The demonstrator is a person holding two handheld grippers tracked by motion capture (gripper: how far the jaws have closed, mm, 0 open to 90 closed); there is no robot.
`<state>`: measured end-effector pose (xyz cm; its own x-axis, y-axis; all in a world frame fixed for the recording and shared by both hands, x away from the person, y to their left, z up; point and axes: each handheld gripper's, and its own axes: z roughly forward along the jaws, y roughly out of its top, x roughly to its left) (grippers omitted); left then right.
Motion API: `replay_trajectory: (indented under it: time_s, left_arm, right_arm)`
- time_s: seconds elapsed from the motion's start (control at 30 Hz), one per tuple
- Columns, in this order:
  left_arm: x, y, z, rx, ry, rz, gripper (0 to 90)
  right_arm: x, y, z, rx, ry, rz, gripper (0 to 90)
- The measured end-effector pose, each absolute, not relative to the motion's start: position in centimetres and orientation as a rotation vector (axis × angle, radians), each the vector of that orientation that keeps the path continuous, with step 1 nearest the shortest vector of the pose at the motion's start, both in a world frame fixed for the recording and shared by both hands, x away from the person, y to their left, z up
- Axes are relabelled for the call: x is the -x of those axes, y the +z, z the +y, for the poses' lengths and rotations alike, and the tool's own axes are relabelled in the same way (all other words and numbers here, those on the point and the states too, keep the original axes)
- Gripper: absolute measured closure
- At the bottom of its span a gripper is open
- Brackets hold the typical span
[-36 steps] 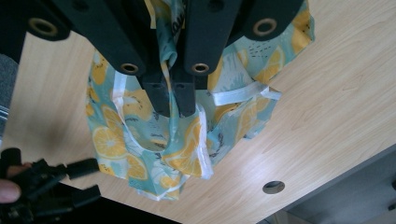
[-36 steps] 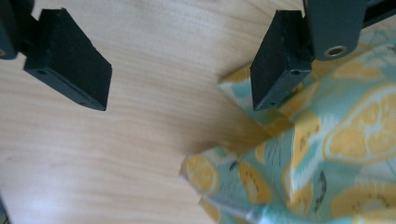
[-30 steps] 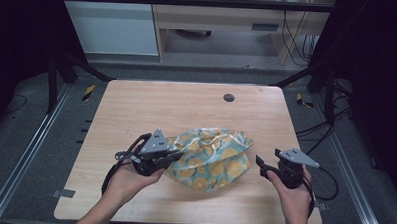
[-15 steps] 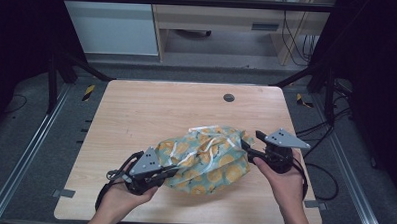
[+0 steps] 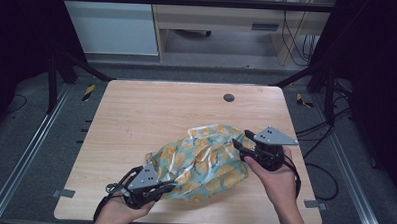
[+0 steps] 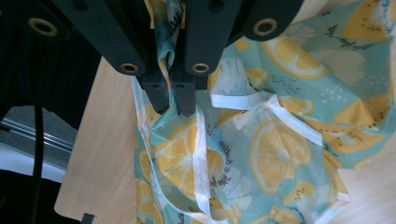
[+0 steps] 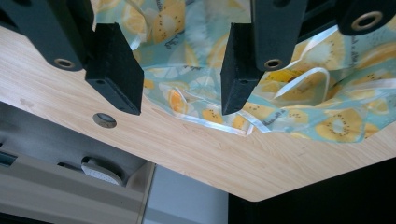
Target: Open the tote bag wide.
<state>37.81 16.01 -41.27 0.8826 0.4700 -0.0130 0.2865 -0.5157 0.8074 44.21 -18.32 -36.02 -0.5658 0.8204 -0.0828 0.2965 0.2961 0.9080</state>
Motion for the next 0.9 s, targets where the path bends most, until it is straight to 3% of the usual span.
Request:
replay_trajectory:
  time_s: [0.53, 0.9]
  left_arm:
    - [-36.8, -44.8, 16.8, -2.230, 0.212, 0.535, 88.0]
    - [-36.7, -46.1, 16.6, -2.263, 0.273, 0.552, 87.2]
  right_arm:
    - [-45.1, -35.6, -18.0, -1.000, 1.175, 2.059, 51.3]
    - [-46.0, -36.9, -16.4, -1.032, 1.078, 2.151, 29.4]
